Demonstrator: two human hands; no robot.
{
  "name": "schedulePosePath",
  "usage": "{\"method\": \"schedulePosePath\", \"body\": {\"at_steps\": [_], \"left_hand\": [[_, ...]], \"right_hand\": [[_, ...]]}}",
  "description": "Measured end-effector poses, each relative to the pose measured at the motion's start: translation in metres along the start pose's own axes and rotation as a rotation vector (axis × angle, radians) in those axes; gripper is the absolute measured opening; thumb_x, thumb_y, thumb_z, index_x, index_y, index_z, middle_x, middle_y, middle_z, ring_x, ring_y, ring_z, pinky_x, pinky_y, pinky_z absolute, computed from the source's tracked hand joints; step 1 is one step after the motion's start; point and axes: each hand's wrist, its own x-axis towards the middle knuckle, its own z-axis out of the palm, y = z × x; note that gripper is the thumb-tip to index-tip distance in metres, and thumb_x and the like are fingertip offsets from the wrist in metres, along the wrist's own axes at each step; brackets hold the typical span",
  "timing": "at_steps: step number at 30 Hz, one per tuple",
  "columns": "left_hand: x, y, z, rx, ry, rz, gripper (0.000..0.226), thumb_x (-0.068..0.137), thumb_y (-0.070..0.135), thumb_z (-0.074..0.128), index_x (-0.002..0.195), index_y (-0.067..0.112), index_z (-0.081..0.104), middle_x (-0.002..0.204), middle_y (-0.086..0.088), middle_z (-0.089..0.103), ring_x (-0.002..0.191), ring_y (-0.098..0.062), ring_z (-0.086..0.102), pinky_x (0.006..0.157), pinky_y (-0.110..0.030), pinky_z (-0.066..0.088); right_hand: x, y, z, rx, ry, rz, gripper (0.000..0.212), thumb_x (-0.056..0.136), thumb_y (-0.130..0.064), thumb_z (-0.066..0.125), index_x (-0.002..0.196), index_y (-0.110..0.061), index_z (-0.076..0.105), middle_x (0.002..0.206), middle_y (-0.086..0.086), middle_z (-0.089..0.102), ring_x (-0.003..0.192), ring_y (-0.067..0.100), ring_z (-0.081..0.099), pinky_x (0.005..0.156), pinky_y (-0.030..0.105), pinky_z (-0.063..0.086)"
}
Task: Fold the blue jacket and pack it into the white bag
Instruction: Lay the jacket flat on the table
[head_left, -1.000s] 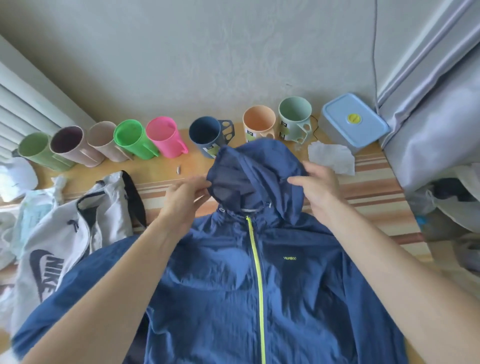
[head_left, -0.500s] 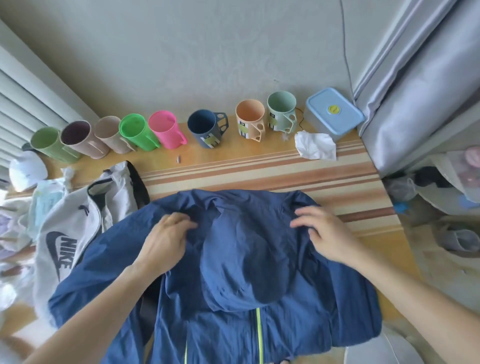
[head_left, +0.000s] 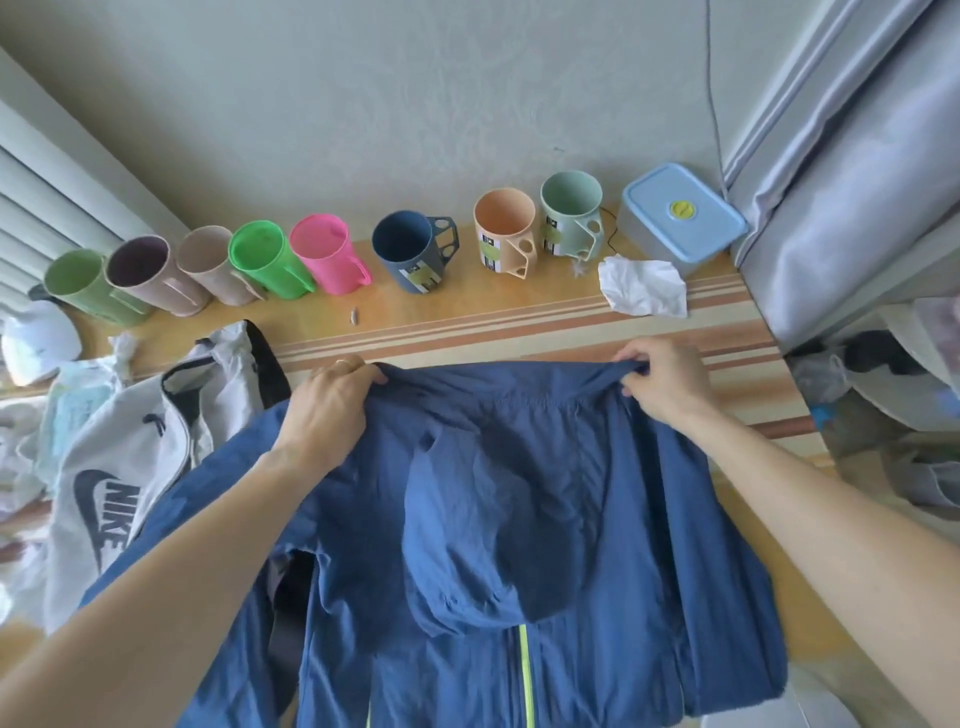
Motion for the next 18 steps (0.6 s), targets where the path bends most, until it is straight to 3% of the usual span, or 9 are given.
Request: {"method": "schedulePosePath", "body": {"at_steps": [3, 9, 12, 13, 15, 17, 18], "left_hand": [[0.030, 0.001, -0.018, 0.083, 0.127, 0.097, 0.036, 0.073, -0.013, 0.066, 0.103, 0.003, 0.074, 0.091, -0.019, 0.069, 0.075, -0.042, 0.067, 0.067, -0.045, 0.053], [0.080, 0.000, -0.022, 0.141, 0.165, 0.016, 0.031, 0.079, -0.010, 0.057, 0.105, 0.001, 0.068, 0.094, -0.023, 0.064, 0.079, -0.046, 0.062, 0.070, -0.051, 0.050], [0.074, 0.001, -0.009, 0.172, 0.118, -0.058, 0.039, 0.078, -0.006, 0.055, 0.116, 0.002, 0.064, 0.121, -0.024, 0.061, 0.099, -0.047, 0.059, 0.089, -0.055, 0.047], [0.068, 0.004, -0.005, 0.136, 0.134, -0.114, 0.044, 0.079, -0.005, 0.054, 0.121, 0.004, 0.063, 0.134, -0.024, 0.058, 0.107, -0.047, 0.056, 0.097, -0.055, 0.044], [0.049, 0.022, 0.000, -0.002, 0.257, -0.172, 0.045, 0.089, 0.000, 0.051, 0.132, 0.009, 0.060, 0.149, -0.020, 0.049, 0.120, -0.045, 0.051, 0.106, -0.054, 0.040], [0.025, 0.049, 0.009, -0.130, 0.347, 0.004, 0.042, 0.101, 0.013, 0.049, 0.143, 0.011, 0.055, 0.157, -0.018, 0.042, 0.136, -0.042, 0.045, 0.115, -0.052, 0.035], [0.012, 0.063, 0.016, -0.152, 0.312, 0.141, 0.044, 0.104, 0.021, 0.049, 0.148, 0.014, 0.051, 0.161, -0.016, 0.038, 0.145, -0.039, 0.038, 0.121, -0.050, 0.030]], "right_hand": [[0.028, -0.020, -0.018, 0.003, 0.075, -0.057, 0.028, 0.083, 0.005, 0.062, 0.101, -0.012, 0.077, 0.094, 0.009, 0.076, 0.092, 0.029, 0.070, 0.085, 0.038, 0.055], [0.091, -0.038, -0.021, -0.022, 0.167, -0.112, 0.027, 0.082, -0.004, 0.065, 0.102, -0.019, 0.075, 0.106, 0.008, 0.077, 0.102, 0.032, 0.070, 0.093, 0.043, 0.054], [0.097, -0.039, -0.011, -0.007, 0.107, -0.101, 0.032, 0.090, -0.003, 0.059, 0.118, -0.015, 0.068, 0.120, 0.006, 0.072, 0.110, 0.028, 0.066, 0.090, 0.023, 0.041], [0.091, -0.040, -0.007, -0.005, 0.103, -0.108, 0.037, 0.092, -0.004, 0.056, 0.127, -0.015, 0.063, 0.125, 0.007, 0.068, 0.114, 0.027, 0.064, 0.091, 0.023, 0.040], [0.066, -0.043, 0.007, 0.031, 0.116, -0.191, 0.041, 0.096, -0.006, 0.051, 0.136, -0.013, 0.055, 0.138, 0.011, 0.059, 0.125, 0.029, 0.057, 0.103, 0.035, 0.043], [0.026, -0.044, 0.035, 0.043, 0.072, -0.353, 0.040, 0.102, -0.021, 0.049, 0.142, -0.015, 0.052, 0.152, 0.008, 0.048, 0.140, 0.023, 0.044, 0.113, 0.038, 0.039], [0.003, -0.044, 0.049, 0.004, 0.014, -0.442, 0.043, 0.104, -0.031, 0.046, 0.145, -0.018, 0.050, 0.159, 0.006, 0.041, 0.147, 0.021, 0.036, 0.117, 0.035, 0.033]]}}
